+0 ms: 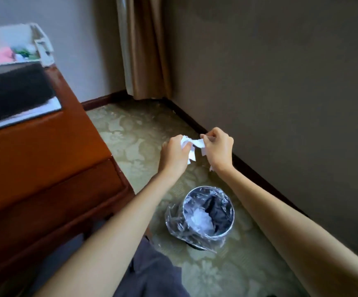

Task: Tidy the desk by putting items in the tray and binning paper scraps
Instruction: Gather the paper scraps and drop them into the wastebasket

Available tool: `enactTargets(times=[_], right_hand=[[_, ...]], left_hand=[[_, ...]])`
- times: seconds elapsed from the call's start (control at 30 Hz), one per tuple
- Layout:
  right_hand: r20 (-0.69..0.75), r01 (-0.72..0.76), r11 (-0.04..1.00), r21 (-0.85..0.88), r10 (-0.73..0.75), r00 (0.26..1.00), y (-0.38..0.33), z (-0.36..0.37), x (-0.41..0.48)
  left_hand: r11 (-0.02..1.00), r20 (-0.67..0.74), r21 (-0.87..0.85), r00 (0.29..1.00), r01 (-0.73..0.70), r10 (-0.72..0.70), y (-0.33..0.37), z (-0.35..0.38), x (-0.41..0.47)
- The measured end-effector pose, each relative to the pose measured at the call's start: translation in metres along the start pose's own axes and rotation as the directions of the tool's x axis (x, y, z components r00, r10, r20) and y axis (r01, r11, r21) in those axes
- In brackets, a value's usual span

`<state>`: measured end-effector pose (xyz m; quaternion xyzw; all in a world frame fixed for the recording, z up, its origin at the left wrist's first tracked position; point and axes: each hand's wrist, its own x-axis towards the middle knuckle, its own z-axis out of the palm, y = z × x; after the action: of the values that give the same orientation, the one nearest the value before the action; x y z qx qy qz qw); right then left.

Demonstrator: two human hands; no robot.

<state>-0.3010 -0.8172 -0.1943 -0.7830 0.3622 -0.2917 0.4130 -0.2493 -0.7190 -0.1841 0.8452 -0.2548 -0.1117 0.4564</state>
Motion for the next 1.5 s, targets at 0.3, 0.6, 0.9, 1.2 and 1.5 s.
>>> enactTargets(times=[0.3,0.6,0.9,1.2,1.5], right_hand=[[0.075,-0.307,0.942,-0.133,0.318,0.945,0.161,0.024,0.020],[0.229,-0.416,0.862,-0.291,0.485,0.844,0.266,0.080,0.028],[0.325,-0.345,0.820,-0.457,0.515,0.793,0.333,0.114,0.022],[0.525,-0.076,0.774,-0.628,0.494,0.692,0.347,0.112,0.003],[0.597,-0.065,0.771,-0.634,0.541,0.593,0.323,0.096,-0.008]], left_hand=[[0.936,0.262,0.309,0.931,0.168,-0.254,-0.067,0.132,0.024],[0.808,0.408,0.552,0.779,0.204,-0.476,-0.151,0.212,0.044],[0.773,0.500,0.608,0.670,0.179,-0.549,-0.207,0.263,0.054],[0.765,0.529,0.586,0.588,0.268,-0.612,-0.204,0.265,0.059],[0.785,0.580,0.589,0.577,0.192,-0.576,-0.179,0.230,0.054]])
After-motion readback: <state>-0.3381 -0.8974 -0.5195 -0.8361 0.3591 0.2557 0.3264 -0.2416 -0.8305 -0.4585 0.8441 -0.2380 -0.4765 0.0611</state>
